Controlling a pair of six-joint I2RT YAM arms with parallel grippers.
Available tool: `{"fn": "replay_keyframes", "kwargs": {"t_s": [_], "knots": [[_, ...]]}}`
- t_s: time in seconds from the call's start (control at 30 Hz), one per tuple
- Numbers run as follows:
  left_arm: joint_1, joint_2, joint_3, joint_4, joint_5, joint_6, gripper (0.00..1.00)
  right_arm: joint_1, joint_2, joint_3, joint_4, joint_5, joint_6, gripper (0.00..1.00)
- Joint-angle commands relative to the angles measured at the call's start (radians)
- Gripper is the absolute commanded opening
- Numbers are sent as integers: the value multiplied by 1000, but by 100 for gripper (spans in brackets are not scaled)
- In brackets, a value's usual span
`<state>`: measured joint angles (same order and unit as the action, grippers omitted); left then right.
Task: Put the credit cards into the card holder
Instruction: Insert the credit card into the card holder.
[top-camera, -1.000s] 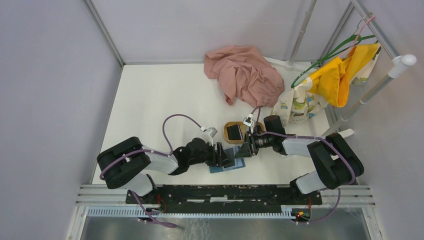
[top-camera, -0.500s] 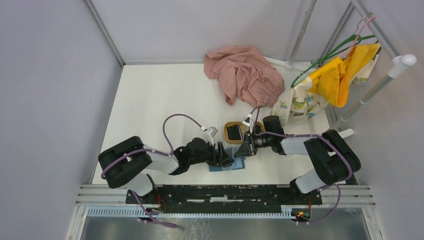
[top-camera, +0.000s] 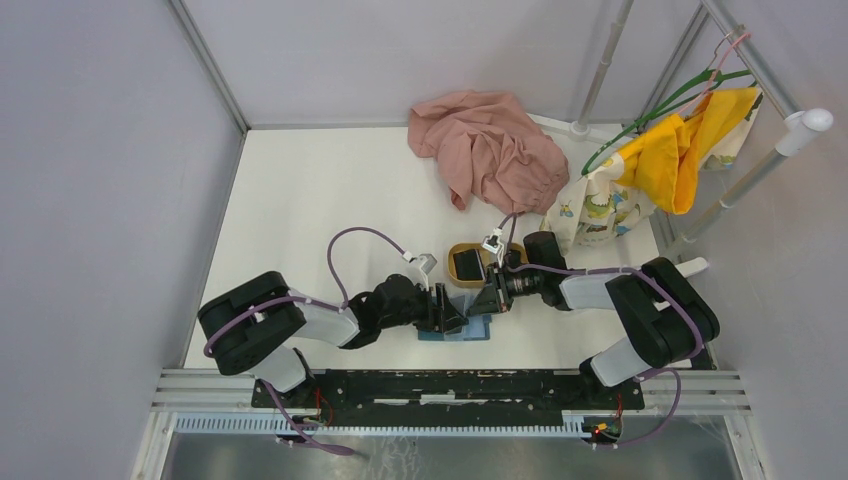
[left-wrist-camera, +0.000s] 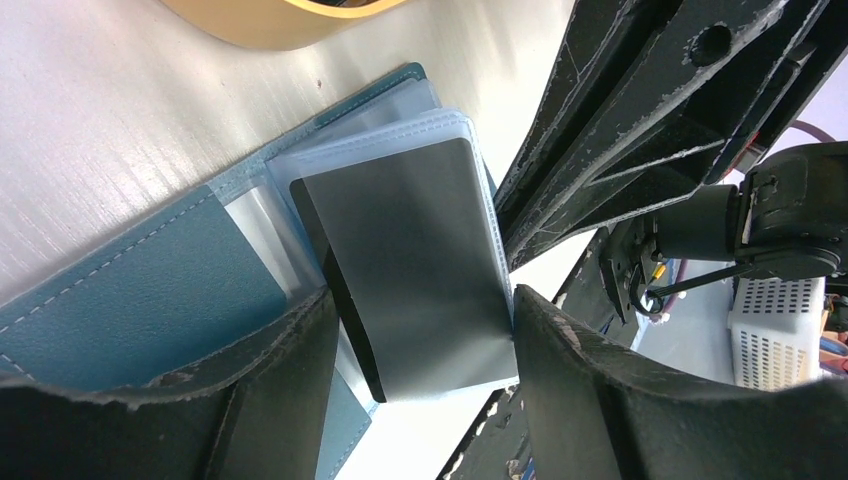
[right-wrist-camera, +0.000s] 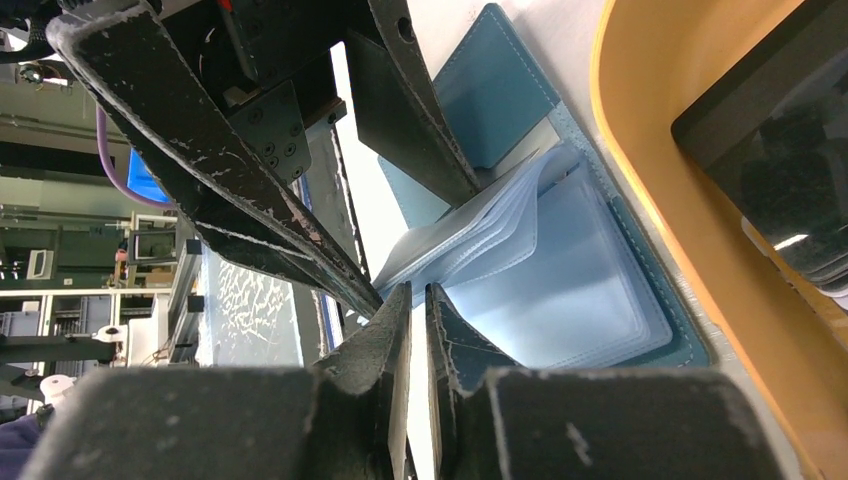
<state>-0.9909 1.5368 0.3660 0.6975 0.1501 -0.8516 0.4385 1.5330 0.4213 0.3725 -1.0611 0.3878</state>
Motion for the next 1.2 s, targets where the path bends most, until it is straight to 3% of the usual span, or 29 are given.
{"fn": "replay_keyframes", "kwargs": {"t_s": [0.0, 0.33, 0.67, 0.83, 1.17], "knots": [[-6, -5, 30, 13, -1, 3, 66, 9, 0, 18, 8, -4, -34, 15], [-4, -29, 8, 29, 3, 0, 61, 8, -21, 81, -138, 24, -207, 23], [6, -35, -21, 70, 23, -9, 61, -7, -128, 161, -333, 84, -535, 35], [8, -28, -25, 95, 35, -13, 61, -7, -162, 116, -255, 72, -512, 36], [14, -11, -30, 131, 54, -24, 61, 19, -139, 115, -268, 165, -522, 36]]}}
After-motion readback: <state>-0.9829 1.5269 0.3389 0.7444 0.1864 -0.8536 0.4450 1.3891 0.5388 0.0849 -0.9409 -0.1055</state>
